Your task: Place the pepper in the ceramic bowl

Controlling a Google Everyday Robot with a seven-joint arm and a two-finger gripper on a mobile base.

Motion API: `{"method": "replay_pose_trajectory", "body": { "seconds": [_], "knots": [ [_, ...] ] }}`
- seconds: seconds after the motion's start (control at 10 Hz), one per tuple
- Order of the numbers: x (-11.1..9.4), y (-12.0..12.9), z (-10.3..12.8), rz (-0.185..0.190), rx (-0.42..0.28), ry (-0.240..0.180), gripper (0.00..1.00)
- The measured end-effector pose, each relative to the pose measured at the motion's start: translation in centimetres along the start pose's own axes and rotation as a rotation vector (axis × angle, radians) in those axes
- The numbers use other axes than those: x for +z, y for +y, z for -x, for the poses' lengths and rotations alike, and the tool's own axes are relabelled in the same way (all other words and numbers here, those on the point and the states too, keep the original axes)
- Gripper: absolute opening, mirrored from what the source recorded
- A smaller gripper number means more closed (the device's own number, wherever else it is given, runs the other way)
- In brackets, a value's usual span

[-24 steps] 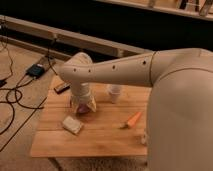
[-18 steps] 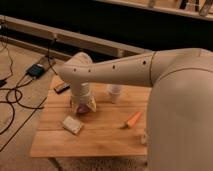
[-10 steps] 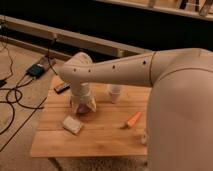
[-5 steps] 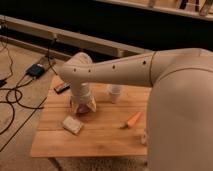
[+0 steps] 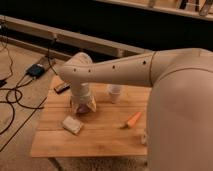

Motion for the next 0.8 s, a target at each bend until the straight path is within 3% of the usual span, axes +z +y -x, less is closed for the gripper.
{"method": "replay_pose_trajectory", "body": {
  "seconds": [0.6,0.8],
  "knots": [
    [0.0,0.0,0.0,0.0,0.0,0.0,0.65],
    [0.6,-1.2,0.5,-0.013,0.03,0.002,0.65]
  ]
}}
